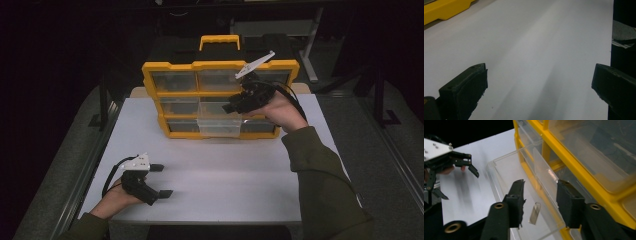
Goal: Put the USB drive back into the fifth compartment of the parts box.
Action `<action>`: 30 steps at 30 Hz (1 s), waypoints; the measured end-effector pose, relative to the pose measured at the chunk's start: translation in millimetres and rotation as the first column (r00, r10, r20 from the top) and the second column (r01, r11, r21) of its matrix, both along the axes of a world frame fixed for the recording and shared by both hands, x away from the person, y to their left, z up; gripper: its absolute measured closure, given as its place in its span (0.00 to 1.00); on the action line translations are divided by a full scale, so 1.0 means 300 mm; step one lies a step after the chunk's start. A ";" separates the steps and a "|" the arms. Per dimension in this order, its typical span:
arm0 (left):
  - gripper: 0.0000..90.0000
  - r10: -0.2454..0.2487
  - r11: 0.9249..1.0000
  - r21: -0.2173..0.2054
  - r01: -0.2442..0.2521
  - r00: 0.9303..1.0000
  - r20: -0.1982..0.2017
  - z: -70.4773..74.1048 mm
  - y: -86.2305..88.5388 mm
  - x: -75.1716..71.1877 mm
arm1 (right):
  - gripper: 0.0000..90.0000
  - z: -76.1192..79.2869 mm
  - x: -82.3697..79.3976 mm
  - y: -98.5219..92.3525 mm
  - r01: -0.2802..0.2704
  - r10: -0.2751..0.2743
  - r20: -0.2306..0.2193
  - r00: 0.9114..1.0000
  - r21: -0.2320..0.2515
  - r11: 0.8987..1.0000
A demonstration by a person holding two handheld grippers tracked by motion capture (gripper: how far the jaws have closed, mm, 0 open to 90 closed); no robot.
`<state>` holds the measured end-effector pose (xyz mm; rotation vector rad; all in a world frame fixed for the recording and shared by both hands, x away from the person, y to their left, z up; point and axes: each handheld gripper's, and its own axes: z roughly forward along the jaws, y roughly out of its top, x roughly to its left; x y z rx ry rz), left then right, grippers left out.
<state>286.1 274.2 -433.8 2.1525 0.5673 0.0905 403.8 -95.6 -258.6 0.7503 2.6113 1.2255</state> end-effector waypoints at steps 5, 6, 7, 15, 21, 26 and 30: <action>0.00 0.000 1.000 0.002 0.000 1.000 0.000 0.000 0.003 0.001 | 0.53 0.005 -0.015 -0.029 0.023 -0.023 0.005 1.000 0.015 1.000; 0.00 0.001 1.000 0.002 -0.001 1.000 0.001 0.000 0.002 0.001 | 0.50 0.007 -0.020 -0.037 0.030 -0.030 0.005 1.000 0.018 0.999; 0.00 0.001 1.000 0.001 -0.001 1.000 0.000 0.000 0.002 0.001 | 0.47 0.007 -0.030 -0.051 0.039 -0.040 0.008 0.999 0.021 0.999; 0.00 0.001 1.000 0.003 -0.001 1.000 -0.002 -0.002 -0.002 0.000 | 0.37 -0.007 -0.080 -0.116 0.075 -0.076 0.030 0.997 0.029 0.997; 0.00 0.003 1.000 0.002 -0.003 1.000 -0.002 -0.001 -0.001 0.000 | 0.31 -0.034 -0.122 -0.154 0.088 -0.090 0.046 0.995 0.045 0.995; 0.00 0.004 1.000 0.002 -0.004 1.000 -0.001 -0.001 -0.001 -0.001 | 0.27 -0.065 -0.140 -0.167 0.099 -0.101 0.049 0.994 0.049 0.994; 0.00 0.004 1.000 0.003 -0.004 1.000 -0.001 -0.001 0.000 0.000 | 0.25 -0.102 -0.157 -0.179 0.100 -0.103 0.052 0.993 0.058 0.993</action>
